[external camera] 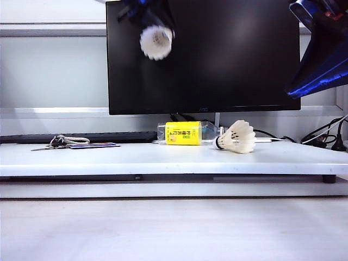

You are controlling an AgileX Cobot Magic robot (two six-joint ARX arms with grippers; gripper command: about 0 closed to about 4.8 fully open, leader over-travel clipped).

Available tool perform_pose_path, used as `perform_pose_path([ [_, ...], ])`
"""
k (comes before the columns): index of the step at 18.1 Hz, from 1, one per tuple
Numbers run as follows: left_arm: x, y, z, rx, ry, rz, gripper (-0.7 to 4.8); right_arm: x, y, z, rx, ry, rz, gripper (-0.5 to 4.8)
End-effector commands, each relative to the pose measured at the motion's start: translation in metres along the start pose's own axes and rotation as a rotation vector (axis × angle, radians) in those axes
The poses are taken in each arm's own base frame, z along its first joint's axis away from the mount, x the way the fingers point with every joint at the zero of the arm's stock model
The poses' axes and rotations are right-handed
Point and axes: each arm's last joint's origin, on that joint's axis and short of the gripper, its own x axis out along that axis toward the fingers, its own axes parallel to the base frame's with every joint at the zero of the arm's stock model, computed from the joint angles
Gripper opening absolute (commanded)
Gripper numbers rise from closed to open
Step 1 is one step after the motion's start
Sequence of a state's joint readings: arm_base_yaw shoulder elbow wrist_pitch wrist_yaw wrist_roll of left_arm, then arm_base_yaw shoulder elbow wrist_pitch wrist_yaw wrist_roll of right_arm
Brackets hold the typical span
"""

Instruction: Stack the badminton balls on the table vertically.

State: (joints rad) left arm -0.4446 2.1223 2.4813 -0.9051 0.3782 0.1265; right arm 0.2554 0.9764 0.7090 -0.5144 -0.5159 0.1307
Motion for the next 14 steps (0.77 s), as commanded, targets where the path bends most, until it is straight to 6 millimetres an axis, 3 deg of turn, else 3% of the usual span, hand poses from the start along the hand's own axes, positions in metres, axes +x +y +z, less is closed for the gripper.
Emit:
perform_pose_path([
  [1, -0.027, -0.01, 0.01, 0.03, -0.026, -0.001, 1.04, -0.001, 0.001, 0.001, -0.003, -0.004, 0.0, 0.54],
  [7, -0.088, -0.033, 0.023, 0.063, -0.07, 0.009, 1.01, -0.001, 0.001, 0.0, -0.001, 0.0, -0.001, 0.54],
  [14, -0.181, -0.067, 0.024, 0.104, -0.137, 0.094, 1.01, -0.001, 0.001, 0.0, 0.001, 0.003, 0.003, 0.54],
])
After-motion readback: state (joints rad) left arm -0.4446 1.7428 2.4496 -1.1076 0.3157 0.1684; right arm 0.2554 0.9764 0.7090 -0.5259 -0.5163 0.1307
